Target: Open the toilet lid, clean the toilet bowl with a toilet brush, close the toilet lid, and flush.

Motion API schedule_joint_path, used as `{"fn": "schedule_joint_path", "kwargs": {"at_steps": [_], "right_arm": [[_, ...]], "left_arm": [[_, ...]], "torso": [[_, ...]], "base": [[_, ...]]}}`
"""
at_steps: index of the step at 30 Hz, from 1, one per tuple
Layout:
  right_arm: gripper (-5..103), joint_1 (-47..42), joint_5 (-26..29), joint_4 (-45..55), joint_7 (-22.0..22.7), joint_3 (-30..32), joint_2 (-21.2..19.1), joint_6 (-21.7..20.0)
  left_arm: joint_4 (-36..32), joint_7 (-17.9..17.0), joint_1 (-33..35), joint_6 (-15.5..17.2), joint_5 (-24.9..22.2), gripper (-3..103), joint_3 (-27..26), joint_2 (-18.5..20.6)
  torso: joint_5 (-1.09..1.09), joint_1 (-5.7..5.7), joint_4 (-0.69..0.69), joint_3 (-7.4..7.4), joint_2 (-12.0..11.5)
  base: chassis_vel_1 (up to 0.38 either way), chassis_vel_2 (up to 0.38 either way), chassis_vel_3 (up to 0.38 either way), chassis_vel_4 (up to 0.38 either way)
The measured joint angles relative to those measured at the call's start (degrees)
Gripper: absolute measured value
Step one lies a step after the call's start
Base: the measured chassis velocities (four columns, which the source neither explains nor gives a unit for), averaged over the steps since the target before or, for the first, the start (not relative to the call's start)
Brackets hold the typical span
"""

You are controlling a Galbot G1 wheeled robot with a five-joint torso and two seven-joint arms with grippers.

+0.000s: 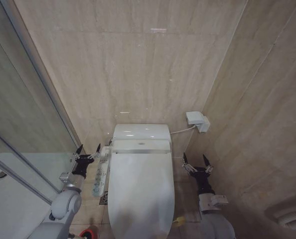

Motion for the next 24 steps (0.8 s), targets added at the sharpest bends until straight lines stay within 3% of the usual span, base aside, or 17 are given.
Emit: {"fn": "schedule_joint_path", "kwargs": {"at_steps": [3, 8, 24], "right_arm": [[100, 0.0, 0.0, 0.0, 0.0, 0.0, 0.0, 0.0], [100, 0.0, 0.0, 0.0, 0.0, 0.0, 0.0, 0.0], [100, 0.0, 0.0, 0.0, 0.0, 0.0, 0.0, 0.0]], "left_arm": [[-0.7, 0.1, 1.1, 0.0, 0.3, 100, -0.5, -0.5], [-2.2, -1.0, 3.3, 2.2, 5.3, 100, -1.2, -1.1], [-4.6, -1.5, 5.9, 3.6, 5.1, 100, -1.8, -1.2]], "torso": [[-0.01, 0.00, 0.00, 0.00, 0.0], [0.00, 0.00, 0.00, 0.00, 0.0], [-0.01, 0.00, -0.01, 0.00, 0.0]], "base": [[0.000, 0.000, 0.000, 0.000], [0.000, 0.000, 0.000, 0.000], [0.000, 0.000, 0.000, 0.000]]}}
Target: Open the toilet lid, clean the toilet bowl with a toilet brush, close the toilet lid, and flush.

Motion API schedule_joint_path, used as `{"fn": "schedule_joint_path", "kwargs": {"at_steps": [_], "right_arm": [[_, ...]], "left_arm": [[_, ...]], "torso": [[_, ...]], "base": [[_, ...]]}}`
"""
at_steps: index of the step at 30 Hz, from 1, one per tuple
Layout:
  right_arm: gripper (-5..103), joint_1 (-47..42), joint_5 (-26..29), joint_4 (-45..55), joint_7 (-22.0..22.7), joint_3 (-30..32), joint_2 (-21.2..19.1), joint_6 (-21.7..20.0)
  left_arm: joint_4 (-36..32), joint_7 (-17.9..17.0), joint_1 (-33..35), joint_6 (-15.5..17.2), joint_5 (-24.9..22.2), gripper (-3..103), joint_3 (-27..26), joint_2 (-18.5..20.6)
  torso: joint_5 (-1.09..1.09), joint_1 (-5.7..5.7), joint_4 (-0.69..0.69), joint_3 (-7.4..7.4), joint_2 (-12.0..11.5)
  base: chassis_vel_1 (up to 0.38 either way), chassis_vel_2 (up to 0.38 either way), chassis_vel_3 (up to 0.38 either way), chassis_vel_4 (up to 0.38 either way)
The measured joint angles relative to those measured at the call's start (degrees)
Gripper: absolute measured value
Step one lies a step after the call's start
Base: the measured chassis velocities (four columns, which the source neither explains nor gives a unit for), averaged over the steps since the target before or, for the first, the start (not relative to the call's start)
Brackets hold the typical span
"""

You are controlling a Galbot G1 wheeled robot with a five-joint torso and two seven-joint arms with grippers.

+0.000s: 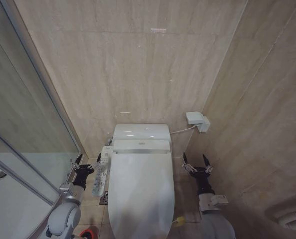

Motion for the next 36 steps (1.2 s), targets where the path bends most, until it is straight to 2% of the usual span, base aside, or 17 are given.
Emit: {"fn": "schedule_joint_path", "kwargs": {"at_steps": [11, 36], "right_arm": [[100, 0.0, 0.0, 0.0, 0.0, 0.0, 0.0, 0.0], [100, 0.0, 0.0, 0.0, 0.0, 0.0, 0.0, 0.0]], "left_arm": [[-2.2, 0.0, 1.7, 0.3, 0.2, 100, -1.4, 1.4], [-2.0, -0.1, 1.6, 0.2, 1.0, 100, -1.5, 1.4]], "torso": [[0.00, 0.00, 0.00, 0.00, 0.0], [0.00, 0.00, 0.00, 0.00, 0.0]], "base": [[0.000, 0.000, 0.000, 0.000], [0.000, 0.000, 0.000, 0.000]]}}
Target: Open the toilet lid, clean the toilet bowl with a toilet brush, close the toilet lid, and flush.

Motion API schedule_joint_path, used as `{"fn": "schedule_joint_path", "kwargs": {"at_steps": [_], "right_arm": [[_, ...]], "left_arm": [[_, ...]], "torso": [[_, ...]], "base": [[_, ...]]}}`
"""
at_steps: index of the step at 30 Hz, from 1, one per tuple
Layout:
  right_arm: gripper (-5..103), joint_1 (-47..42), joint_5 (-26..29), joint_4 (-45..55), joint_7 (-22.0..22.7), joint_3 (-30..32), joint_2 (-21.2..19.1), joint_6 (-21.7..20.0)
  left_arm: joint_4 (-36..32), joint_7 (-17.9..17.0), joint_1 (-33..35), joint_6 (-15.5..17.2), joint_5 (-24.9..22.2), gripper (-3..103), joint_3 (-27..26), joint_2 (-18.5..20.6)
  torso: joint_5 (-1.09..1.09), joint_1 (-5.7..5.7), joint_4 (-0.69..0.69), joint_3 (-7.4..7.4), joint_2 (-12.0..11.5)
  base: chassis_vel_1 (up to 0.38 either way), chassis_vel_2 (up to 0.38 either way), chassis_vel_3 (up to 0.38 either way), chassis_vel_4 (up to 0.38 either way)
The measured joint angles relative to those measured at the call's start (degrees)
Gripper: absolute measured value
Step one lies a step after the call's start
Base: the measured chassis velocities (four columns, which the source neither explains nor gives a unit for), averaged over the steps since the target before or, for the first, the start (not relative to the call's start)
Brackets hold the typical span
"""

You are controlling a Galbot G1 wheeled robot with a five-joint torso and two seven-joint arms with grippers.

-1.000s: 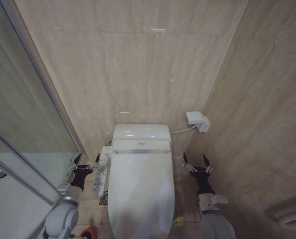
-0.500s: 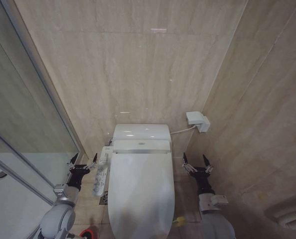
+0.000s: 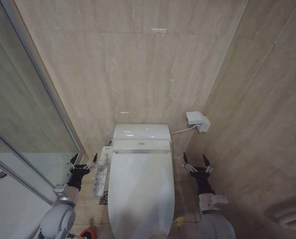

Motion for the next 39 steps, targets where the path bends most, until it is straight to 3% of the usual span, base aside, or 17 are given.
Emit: {"fn": "schedule_joint_path", "kwargs": {"at_steps": [39], "right_arm": [[100, 0.0, 0.0, 0.0, 0.0, 0.0, 0.0, 0.0]], "left_arm": [[0.1, 0.0, 0.0, 0.0, 0.0, 100, 0.1, 0.0]], "torso": [[0.00, 0.02, 0.00, 0.01, 0.0]], "base": [[0.008, -0.005, -0.007, 0.005]]}}
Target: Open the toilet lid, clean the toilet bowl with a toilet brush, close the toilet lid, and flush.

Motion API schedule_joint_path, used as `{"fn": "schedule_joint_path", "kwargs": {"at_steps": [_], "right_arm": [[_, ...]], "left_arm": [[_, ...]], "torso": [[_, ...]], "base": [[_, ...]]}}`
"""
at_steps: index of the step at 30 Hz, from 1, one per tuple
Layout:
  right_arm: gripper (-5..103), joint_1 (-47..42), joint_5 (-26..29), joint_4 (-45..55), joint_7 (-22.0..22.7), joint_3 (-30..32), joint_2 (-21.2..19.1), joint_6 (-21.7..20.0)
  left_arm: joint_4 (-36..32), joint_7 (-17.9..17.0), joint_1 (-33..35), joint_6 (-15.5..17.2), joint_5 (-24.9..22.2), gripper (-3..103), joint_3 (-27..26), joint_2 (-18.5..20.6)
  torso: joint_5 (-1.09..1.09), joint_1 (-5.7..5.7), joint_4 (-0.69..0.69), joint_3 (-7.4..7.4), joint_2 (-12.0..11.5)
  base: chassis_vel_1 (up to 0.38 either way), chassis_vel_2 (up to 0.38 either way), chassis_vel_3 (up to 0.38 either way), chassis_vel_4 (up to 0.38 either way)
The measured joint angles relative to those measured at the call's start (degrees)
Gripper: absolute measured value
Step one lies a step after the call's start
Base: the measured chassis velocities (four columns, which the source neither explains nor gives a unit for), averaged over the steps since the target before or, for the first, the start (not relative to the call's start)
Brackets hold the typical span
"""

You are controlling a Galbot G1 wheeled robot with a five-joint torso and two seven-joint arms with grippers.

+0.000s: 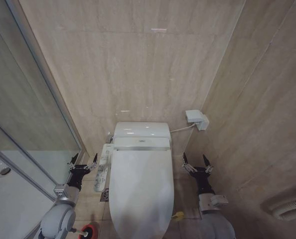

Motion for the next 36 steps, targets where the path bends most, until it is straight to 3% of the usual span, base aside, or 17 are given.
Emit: {"fn": "schedule_joint_path", "kwargs": {"at_steps": [36], "right_arm": [[100, 0.0, 0.0, 0.0, 0.0, 0.0, 0.0, 0.0]], "left_arm": [[0.0, 0.0, 0.0, 0.0, 0.0, 100, 0.0, 0.0]], "torso": [[-0.01, 0.00, 0.01, 0.00, 0.0]], "base": [[0.008, -0.029, -0.003, 0.023]]}}
